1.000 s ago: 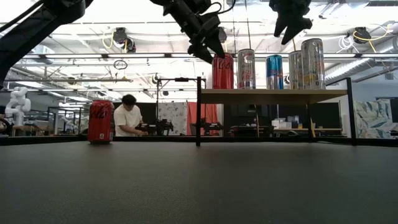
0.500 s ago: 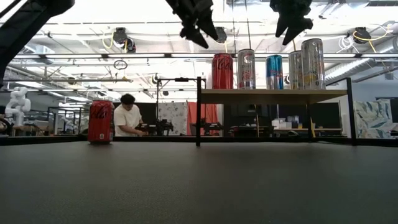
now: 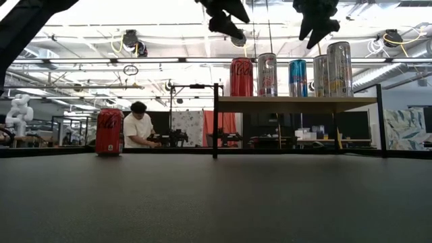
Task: Place canned beverage on shelf
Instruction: Put the bottom red soda can on the shelf
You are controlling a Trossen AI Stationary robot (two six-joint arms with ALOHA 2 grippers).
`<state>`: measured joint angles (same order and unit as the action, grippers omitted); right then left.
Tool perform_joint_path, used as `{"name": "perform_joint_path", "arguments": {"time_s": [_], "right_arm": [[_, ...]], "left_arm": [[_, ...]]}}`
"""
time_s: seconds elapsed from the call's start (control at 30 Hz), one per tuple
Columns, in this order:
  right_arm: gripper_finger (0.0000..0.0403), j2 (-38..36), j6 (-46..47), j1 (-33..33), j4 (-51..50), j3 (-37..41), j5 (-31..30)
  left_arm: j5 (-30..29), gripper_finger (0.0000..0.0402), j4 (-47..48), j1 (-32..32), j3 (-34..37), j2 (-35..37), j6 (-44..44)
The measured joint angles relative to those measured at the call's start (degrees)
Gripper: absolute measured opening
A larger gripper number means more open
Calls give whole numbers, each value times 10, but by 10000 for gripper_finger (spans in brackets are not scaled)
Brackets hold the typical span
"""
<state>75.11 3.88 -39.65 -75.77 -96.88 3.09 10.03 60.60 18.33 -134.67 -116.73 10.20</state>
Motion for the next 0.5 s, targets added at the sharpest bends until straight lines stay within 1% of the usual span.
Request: {"name": "perform_joint_path", "arguments": {"time_s": [0.1,0.2,0.5], "right_arm": [[251,0,6,0,0,0,0],[251,0,11,0,-7,0,0],[251,0,11,0,-25,0,0]], "left_arm": [[0,375,-2,-8,0,-3,13],[0,363,0,-12,0,-9,22],[7,296,1,-16,0,-40,49]]}}
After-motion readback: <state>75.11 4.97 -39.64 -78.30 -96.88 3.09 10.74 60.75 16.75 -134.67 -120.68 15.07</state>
